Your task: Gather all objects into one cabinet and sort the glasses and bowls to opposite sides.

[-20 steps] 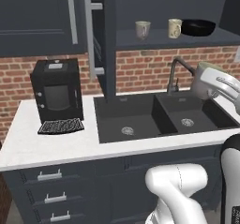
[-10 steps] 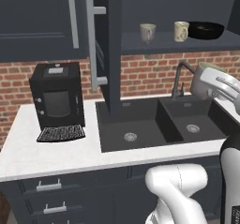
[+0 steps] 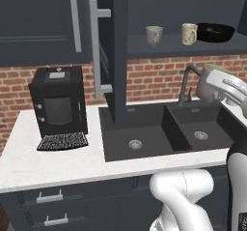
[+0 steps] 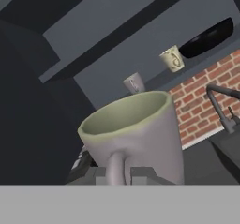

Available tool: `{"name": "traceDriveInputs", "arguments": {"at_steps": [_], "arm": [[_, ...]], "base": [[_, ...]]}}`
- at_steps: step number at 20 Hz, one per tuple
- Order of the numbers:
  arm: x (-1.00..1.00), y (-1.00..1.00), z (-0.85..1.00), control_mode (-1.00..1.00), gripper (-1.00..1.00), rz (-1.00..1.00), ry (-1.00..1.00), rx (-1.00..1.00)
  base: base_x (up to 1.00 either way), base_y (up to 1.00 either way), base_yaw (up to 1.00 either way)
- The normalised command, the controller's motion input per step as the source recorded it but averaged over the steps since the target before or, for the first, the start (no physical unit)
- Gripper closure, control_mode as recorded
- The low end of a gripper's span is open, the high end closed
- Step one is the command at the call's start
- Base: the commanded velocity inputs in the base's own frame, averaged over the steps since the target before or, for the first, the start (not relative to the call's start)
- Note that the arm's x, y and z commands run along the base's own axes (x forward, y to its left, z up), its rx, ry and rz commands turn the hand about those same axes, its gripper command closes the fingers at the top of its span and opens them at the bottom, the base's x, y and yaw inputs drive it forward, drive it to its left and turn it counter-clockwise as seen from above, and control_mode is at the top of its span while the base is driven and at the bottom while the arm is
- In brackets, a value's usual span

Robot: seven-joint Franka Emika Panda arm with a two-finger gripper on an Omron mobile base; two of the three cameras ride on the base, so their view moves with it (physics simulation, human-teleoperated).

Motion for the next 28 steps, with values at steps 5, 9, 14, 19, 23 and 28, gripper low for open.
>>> {"name": "traceDriveInputs", "arguments": {"at_steps": [5, 9, 14, 19, 23, 28], "arm": [[0.0, 0.0, 0.0, 1.0, 1.0, 0.0, 0.0, 0.0], [0.0, 0.0, 0.0, 1.0, 1.0, 0.0, 0.0, 0.0], [0.0, 0.0, 0.0, 1.0, 1.0, 0.0, 0.0, 0.0], [-0.05, 0.0, 0.07, -1.0, 1.0, 0.0, 0.0, 0.0], [-0.16, 0.0, 0.49, -1.0, 1.0, 0.0, -0.03, 0.0], [0.08, -0.11, 0.58, -1.0, 1.0, -0.01, -0.01, 0.0]], "base": [[0.28, 0.0, 0.02], [0.12, 0.0, 0.0], [0.01, 0.0, 0.0], [-0.01, 0.0, 0.0], [0.0, 0.0, 0.0], [0.0, 0.0, 0.0]]}}
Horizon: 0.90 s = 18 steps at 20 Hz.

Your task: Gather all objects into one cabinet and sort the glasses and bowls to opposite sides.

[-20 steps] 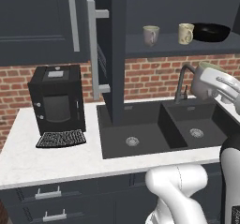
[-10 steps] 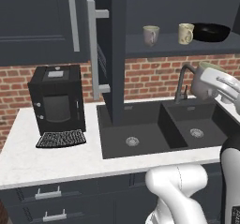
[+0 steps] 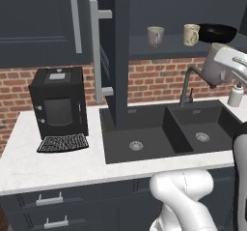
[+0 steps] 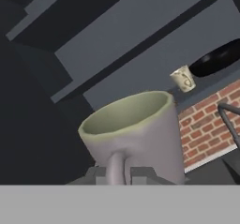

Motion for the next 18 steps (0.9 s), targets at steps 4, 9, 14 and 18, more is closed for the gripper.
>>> {"name": "traceDriveInputs", "arguments": {"at_steps": [4, 9, 14, 18], "arm": [[0.87, -0.4, 0.13, -1.0, 1.0, -0.12, 0.05, -0.01], [0.92, -0.18, 0.0, -1.0, 1.0, -0.19, 0.04, -0.07], [0.28, 0.0, -0.04, -1.0, 1.0, -0.02, 0.03, 0.0], [0.41, -0.16, 0.0, -1.0, 1.0, 0.0, 0.0, 0.0]], "base": [[0.0, 0.0, 0.0], [0.0, 0.0, 0.0], [0.0, 0.0, 0.0], [0.0, 0.0, 0.0]]}}
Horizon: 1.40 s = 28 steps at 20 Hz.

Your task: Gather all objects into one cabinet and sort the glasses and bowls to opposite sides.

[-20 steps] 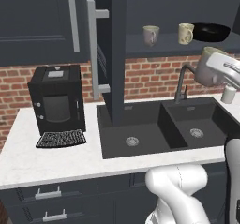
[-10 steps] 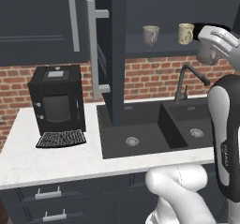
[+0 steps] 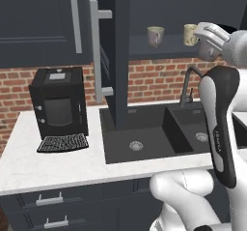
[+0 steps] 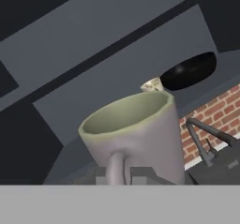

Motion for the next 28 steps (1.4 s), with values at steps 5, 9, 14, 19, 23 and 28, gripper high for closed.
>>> {"name": "traceDriveInputs", "arguments": {"at_steps": [5, 9, 14, 19, 23, 28], "arm": [[0.51, -0.34, 0.0, -1.0, 1.0, -0.06, 0.0, 0.0], [0.25, -0.03, -0.05, -1.0, 1.0, -0.03, 0.0, 0.01], [0.43, -0.03, -0.23, -1.0, 1.0, 0.0, 0.01, 0.04], [0.6, -0.09, -0.08, -1.0, 1.0, 0.0, 0.0, 0.01], [0.64, -0.07, -0.01, -1.0, 1.0, 0.0, 0.0, 0.0], [0.38, 0.01, -0.11, -1.0, 1.0, 0.02, 0.01, 0.0]], "base": [[0.0, 0.0, 0.0], [0.0, 0.0, 0.0], [0.0, 0.0, 0.0], [0.0, 0.0, 0.0], [0.0, 0.0, 0.0], [0.0, 0.0, 0.0]]}}
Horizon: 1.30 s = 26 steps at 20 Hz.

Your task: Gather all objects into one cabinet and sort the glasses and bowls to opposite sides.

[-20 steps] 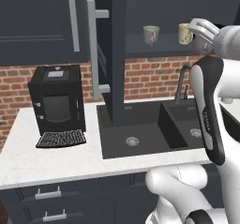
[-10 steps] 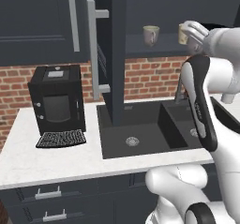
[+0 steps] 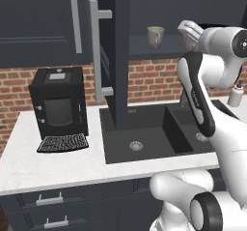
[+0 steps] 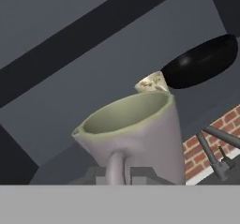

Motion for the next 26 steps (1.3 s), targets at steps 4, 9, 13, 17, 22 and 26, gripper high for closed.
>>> {"name": "traceDriveInputs", "arguments": {"at_steps": [4, 9, 13, 17, 22, 26], "arm": [[0.49, -0.05, -0.22, -1.0, 1.0, 0.02, 0.0, 0.0], [0.48, -0.14, -0.27, -1.0, 1.0, 0.02, 0.0, 0.0], [0.4, -0.04, -0.24, -1.0, 1.0, 0.0, 0.0, -0.01], [0.35, 0.0, -0.16, -1.0, 1.0, 0.0, 0.0, -0.06], [0.37, 0.0, -0.06, -1.0, 1.0, 0.0, 0.0, -0.09], [0.35, 0.0, -0.11, -1.0, 1.0, 0.0, 0.0, -0.1]], "base": [[0.0, 0.0, 0.0], [0.0, 0.0, 0.0], [0.0, 0.0, 0.0], [0.0, 0.0, 0.0], [0.0, 0.0, 0.0], [0.0, 0.0, 0.0]]}}
